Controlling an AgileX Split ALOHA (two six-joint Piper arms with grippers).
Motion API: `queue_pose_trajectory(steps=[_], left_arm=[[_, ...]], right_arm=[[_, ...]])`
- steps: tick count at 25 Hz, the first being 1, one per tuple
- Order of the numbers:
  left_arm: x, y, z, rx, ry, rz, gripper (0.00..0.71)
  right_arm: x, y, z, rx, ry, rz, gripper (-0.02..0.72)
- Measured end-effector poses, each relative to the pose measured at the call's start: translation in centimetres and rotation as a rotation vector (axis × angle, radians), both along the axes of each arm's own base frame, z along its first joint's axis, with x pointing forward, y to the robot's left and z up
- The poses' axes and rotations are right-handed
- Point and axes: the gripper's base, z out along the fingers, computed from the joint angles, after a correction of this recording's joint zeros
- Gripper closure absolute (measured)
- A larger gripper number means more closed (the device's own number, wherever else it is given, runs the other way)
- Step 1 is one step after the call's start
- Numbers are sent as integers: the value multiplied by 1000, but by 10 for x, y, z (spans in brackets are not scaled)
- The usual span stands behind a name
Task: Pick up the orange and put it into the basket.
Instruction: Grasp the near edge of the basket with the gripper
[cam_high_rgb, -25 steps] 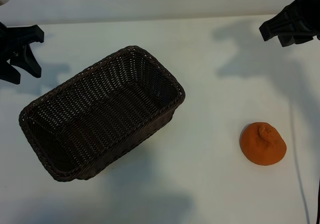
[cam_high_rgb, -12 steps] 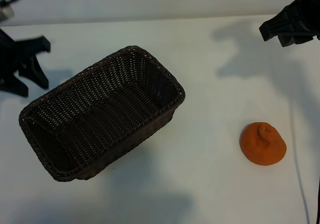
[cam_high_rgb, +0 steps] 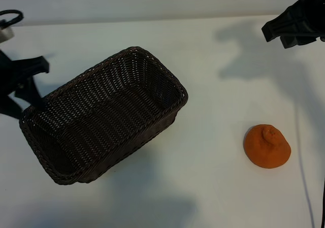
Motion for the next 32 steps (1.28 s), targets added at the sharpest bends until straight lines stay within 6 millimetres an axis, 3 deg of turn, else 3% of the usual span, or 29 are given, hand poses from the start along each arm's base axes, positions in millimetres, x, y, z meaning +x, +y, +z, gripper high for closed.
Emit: queue_pose_trajectory(steps=[4,9,20,32], left_arm=[[-10,10,12,116,-31,62,254],[-18,12,19,132,-57,100,254],[-43,5,-36,66,43,131,254],[-38,4,-40,57,-24,144,254]], right_arm=[[0,1,0,16,4,0,375],[0,1,0,16,4,0,375],[0,1,0,16,4,0,375],[0,1,0,16,3,0,375]])
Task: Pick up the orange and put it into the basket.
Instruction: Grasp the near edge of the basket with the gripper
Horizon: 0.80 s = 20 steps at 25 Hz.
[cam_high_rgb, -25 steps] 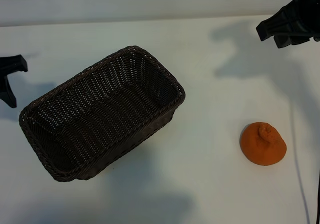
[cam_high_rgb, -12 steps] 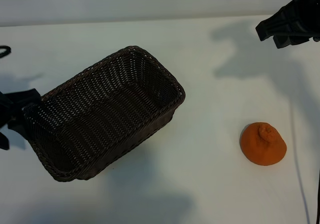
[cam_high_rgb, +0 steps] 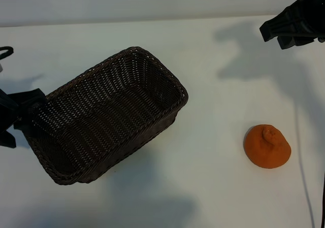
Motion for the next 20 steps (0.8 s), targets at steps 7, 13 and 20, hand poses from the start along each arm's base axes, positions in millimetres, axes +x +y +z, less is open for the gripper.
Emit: queue_pose_trajectory(steps=[7,13,20], left_arm=[[4,0,0,4,-44,24,254],[5,1,-1,5,-51,32,254],[-5,0,-27,2,-88,84,254]], right_arm=[[0,0,0,0,0,0,375],[0,0,0,0,0,0,375],[0,0,0,0,-1,0,375]])
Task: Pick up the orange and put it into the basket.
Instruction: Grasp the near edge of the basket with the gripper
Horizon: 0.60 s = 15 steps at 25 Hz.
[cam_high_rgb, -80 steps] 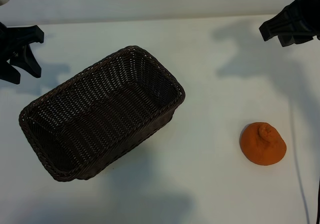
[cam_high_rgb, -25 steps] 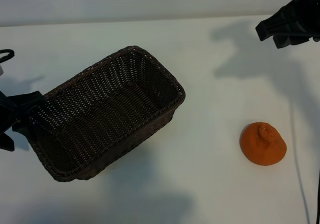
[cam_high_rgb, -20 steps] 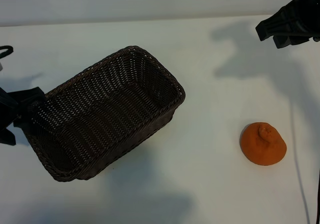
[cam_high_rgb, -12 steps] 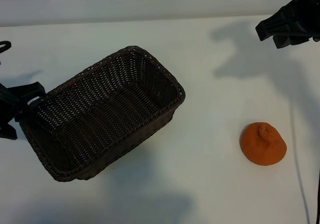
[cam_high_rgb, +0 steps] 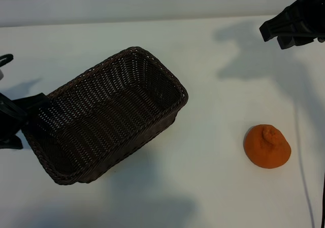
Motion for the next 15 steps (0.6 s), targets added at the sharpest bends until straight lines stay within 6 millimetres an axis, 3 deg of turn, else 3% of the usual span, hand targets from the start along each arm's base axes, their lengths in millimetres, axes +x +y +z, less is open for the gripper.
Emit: queue_pose_trajectory(steps=[15], left_arm=[[-2,-1,-28,-24,-67,82,254]], right_arm=[[0,0,0,6,1,-1,375]])
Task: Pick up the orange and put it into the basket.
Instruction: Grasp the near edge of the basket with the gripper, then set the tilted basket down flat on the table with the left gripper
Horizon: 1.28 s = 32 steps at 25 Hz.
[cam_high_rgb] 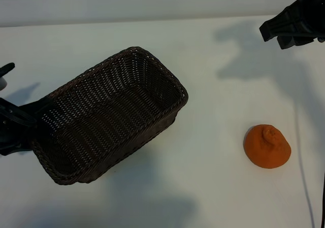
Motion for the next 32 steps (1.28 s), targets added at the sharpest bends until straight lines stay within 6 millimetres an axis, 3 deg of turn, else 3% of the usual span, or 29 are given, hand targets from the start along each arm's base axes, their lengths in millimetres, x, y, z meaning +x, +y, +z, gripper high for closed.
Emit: queue_pose_trajectory(steps=[11,13,15,16,25,32], left_arm=[[11,-7,-25,-84,27,-6,267],[11,-8,-25,-88,26,-20,344],[9,-8,-26,-91,35,-22,512],[9,-8,-26,-96,35,-12,552],[6,-9,-25,-114,73,-29,552],[18,-12,-8,-143,97,-75,552]], right_arm=[[0,0,0,-5,-2,0,375],[0,0,0,-5,-3,0,375],[0,0,0,-5,-3,0,375],[0,0,0,1,-2,1,375],[0,0,0,-5,-3,0,375],[0,0,0,-5,-3,0,375]])
